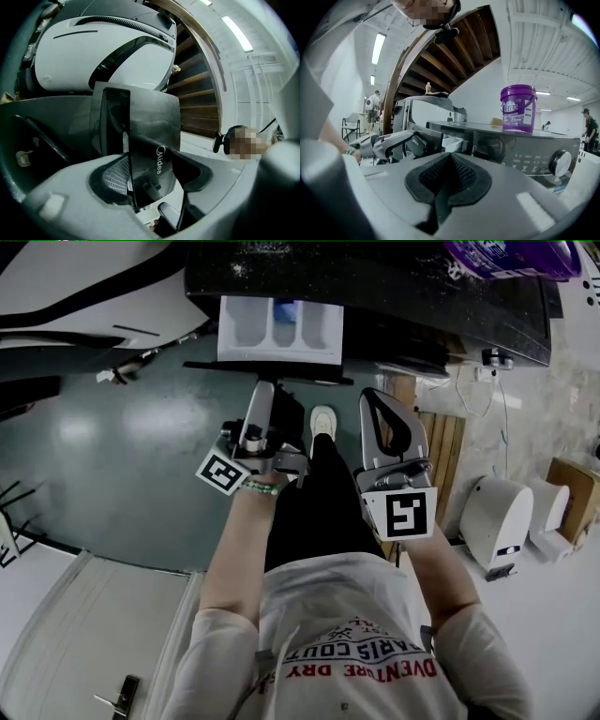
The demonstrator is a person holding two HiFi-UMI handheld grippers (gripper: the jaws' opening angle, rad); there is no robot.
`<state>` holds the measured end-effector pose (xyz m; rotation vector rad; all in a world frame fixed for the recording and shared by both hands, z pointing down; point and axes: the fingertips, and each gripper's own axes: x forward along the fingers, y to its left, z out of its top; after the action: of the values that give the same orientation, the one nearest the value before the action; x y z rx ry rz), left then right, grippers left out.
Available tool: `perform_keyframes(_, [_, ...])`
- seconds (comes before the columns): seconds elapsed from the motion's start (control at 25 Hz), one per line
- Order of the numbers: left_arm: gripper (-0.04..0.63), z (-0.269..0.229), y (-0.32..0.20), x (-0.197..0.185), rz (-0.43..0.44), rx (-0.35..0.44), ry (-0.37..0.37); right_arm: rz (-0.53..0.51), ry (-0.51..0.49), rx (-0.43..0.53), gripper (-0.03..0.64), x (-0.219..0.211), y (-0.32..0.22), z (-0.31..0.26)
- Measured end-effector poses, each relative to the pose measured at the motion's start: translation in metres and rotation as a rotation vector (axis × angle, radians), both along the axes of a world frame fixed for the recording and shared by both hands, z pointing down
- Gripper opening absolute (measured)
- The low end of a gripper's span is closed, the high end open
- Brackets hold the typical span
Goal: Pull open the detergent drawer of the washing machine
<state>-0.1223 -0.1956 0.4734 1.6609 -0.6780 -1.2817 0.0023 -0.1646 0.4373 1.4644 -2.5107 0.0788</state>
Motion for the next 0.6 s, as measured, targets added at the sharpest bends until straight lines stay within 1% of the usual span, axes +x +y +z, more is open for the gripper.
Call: perform_keyframes(0.6, [0.278,0.002,0.052,-0.003,0.025,0.010,-0.005,-0.008,-0.006,0.021,0.002,-0.003,0.046,-0.008])
